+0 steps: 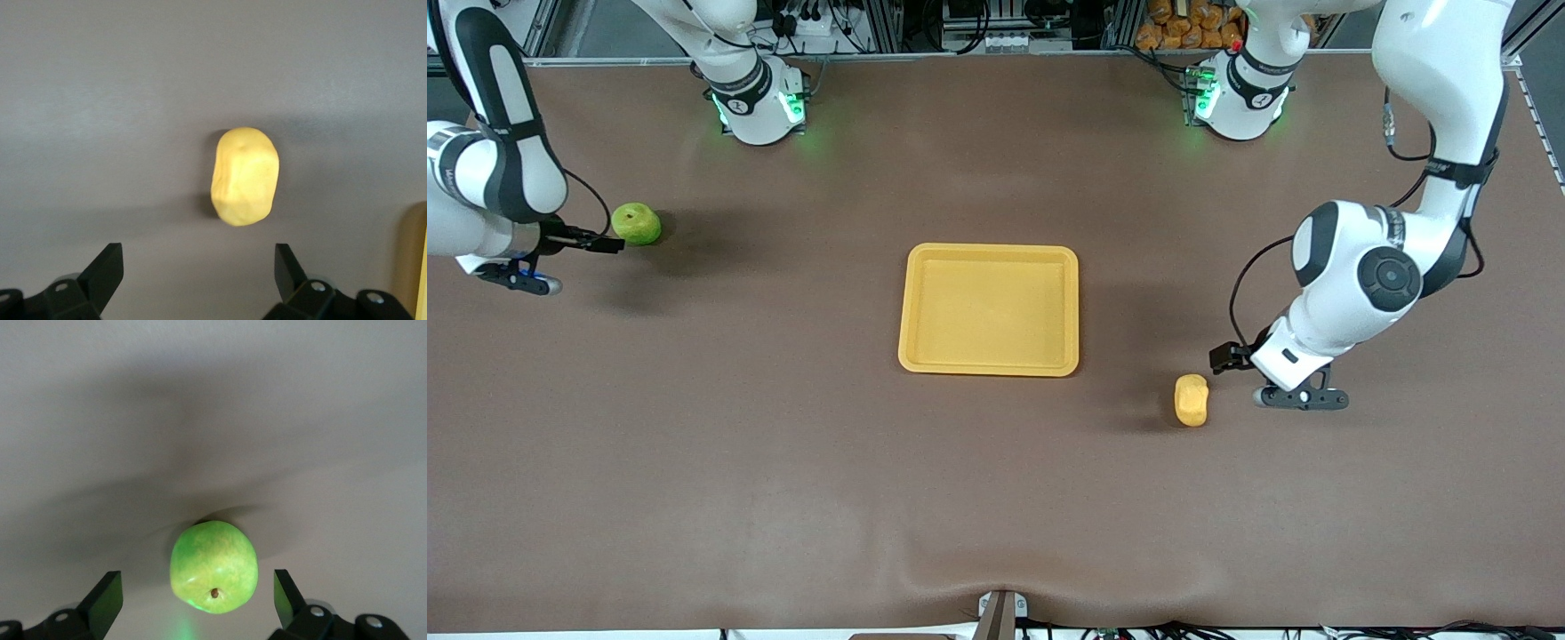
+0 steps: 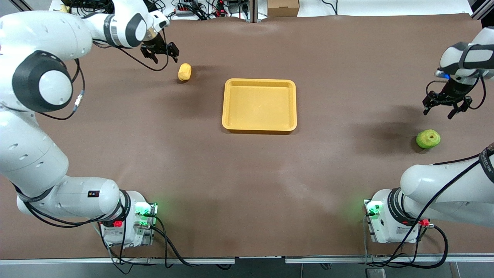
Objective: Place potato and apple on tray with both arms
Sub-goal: 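Lower and close the left gripper on the potato while the right grasps the apple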
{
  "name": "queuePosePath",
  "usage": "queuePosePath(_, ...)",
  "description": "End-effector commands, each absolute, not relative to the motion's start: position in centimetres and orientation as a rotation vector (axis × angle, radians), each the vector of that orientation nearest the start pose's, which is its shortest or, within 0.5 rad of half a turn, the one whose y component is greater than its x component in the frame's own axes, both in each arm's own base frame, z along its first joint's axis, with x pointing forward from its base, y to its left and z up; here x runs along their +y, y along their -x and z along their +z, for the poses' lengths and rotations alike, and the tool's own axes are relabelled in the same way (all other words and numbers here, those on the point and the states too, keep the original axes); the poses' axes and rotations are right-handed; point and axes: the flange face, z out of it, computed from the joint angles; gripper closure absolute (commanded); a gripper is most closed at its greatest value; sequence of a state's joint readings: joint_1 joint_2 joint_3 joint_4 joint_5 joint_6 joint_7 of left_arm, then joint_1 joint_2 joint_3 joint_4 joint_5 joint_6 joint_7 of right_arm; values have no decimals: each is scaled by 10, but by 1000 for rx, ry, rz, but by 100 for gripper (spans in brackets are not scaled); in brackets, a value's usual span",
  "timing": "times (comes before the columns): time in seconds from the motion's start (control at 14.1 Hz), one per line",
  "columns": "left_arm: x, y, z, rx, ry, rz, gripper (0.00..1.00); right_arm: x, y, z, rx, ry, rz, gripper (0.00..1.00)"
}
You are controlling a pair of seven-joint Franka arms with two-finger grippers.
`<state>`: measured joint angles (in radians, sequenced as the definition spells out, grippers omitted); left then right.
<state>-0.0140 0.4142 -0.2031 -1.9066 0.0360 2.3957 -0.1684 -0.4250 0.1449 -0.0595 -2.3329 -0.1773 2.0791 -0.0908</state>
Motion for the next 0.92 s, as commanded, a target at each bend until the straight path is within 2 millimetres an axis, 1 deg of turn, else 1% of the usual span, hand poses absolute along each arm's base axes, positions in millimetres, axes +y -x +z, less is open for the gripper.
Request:
queuePosePath(0.0,-143,-635,279,120,3221,-158,0,-225,-389,240,408,3092,631,0)
queuePosePath(0.14,-147,-639,270,128,3225,-178,0,-223,-385,236,392,3094,651,0)
queuePosePath(0.28,-158,-641,262,153,3230,-203,0,-227,-374,230,417,3076,669,0)
queuePosePath(0.5,-165,-644,239,159,3240,-249,0,-226,-371,223,416,3081,645,0)
queuePosePath(0.57,-165,-643,229,166,3243,-247,0,-226,-370,222,418,3080,647,0)
queuePosePath(0.78,-165,-643,219,183,3240,-251,5,-224,-366,217,416,3076,649,0)
queuePosePath(0.85,-165,-643,217,202,3230,-249,10,-224,-366,217,418,3080,638,0)
